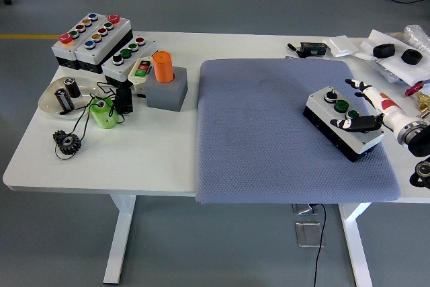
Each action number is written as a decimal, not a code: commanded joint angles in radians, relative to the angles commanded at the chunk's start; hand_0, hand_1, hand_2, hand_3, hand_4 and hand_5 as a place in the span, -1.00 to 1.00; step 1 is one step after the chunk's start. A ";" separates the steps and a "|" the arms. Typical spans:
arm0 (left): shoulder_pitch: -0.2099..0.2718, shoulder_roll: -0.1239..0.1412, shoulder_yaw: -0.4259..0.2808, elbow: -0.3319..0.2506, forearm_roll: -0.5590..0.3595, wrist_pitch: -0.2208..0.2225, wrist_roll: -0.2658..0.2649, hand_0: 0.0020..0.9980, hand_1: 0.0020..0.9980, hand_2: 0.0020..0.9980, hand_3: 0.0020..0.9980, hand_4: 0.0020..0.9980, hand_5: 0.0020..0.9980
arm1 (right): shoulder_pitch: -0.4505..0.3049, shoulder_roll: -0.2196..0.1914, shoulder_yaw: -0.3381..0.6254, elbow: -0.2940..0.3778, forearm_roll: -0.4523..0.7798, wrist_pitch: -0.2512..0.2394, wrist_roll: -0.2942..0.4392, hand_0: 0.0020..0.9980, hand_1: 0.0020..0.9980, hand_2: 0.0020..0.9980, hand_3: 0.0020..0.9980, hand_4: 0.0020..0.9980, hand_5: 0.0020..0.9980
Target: Pick up the button,place it on the desk,press the button,press the button
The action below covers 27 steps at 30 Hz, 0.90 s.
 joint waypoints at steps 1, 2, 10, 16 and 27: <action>0.000 0.000 -0.001 0.000 0.001 0.000 0.000 0.30 0.42 0.41 0.02 -0.35 1.00 | 0.002 0.003 -0.001 -0.002 -0.014 0.001 -0.005 1.00 0.93 1.00 1.00 0.82 -0.53; 0.000 0.000 -0.001 0.000 0.002 0.000 0.000 0.30 0.42 0.41 0.02 -0.35 1.00 | 0.005 0.007 -0.003 -0.006 -0.021 0.002 -0.010 1.00 0.93 1.00 1.00 0.82 -0.53; 0.001 0.002 0.005 0.000 -0.005 0.000 -0.002 0.30 0.42 0.41 0.02 -0.35 1.00 | 0.044 0.064 -0.034 -0.062 -0.162 -0.020 -0.116 1.00 0.89 1.00 1.00 0.83 -0.54; -0.001 0.003 0.011 0.000 -0.017 0.000 -0.006 0.31 0.42 0.41 0.02 -0.35 1.00 | 0.061 0.082 -0.054 -0.082 -0.164 -0.042 -0.157 0.73 0.62 0.71 1.00 0.81 -0.55; -0.004 0.005 0.011 0.000 -0.023 0.001 -0.007 0.30 0.42 0.41 0.01 -0.35 1.00 | 0.085 0.098 -0.069 -0.127 -0.176 -0.054 -0.211 0.40 0.28 0.34 1.00 0.81 -0.56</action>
